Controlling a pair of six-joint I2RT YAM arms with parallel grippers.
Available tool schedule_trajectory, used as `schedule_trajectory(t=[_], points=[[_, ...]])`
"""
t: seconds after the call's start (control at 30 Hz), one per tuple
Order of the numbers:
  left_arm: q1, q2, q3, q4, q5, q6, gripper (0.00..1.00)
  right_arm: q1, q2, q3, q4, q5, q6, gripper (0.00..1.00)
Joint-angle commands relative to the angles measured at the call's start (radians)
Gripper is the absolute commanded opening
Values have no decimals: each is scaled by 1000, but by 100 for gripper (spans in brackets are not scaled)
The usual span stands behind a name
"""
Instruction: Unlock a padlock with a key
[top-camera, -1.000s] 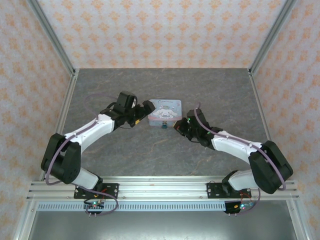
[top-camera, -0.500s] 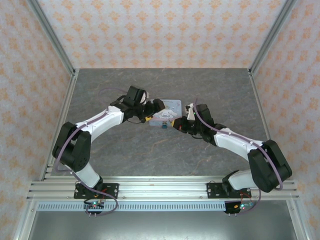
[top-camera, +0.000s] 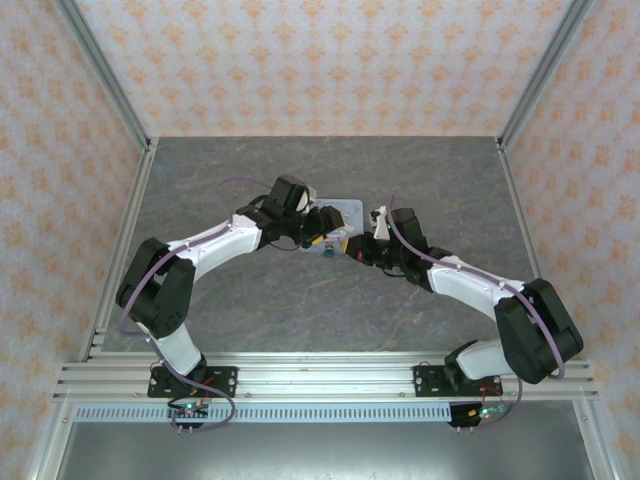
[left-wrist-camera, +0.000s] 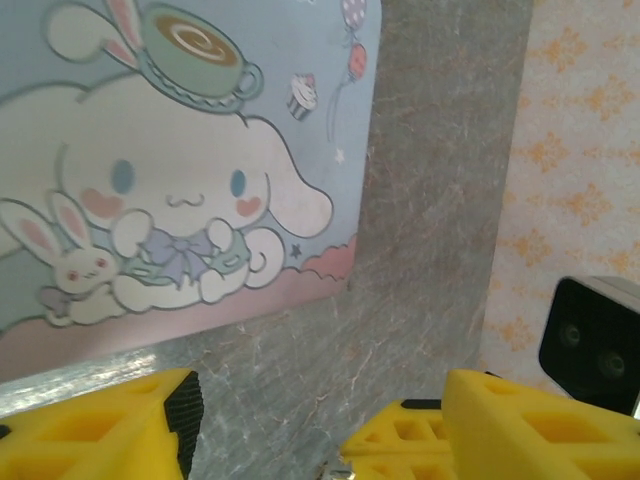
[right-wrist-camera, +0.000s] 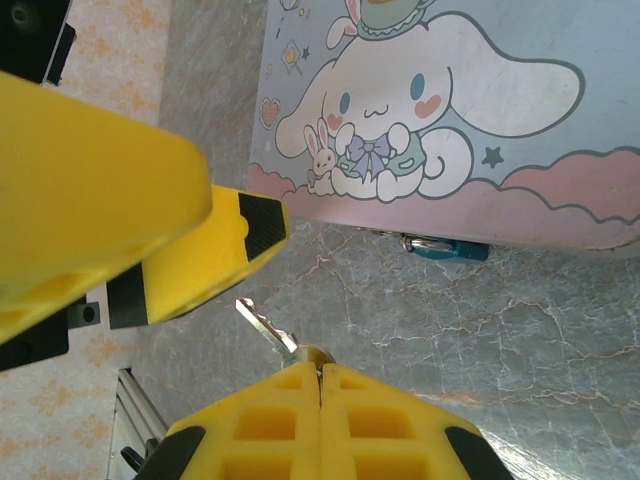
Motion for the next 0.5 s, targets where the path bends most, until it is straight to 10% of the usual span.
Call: schedule_trajectory(t=[0.0, 0.47], points=[[-14, 15, 2, 40, 15, -12, 63, -5, -3, 13, 39, 10, 4, 0], [-32, 34, -15, 50, 4, -12, 43, -6, -4, 5, 52, 23, 12, 0]])
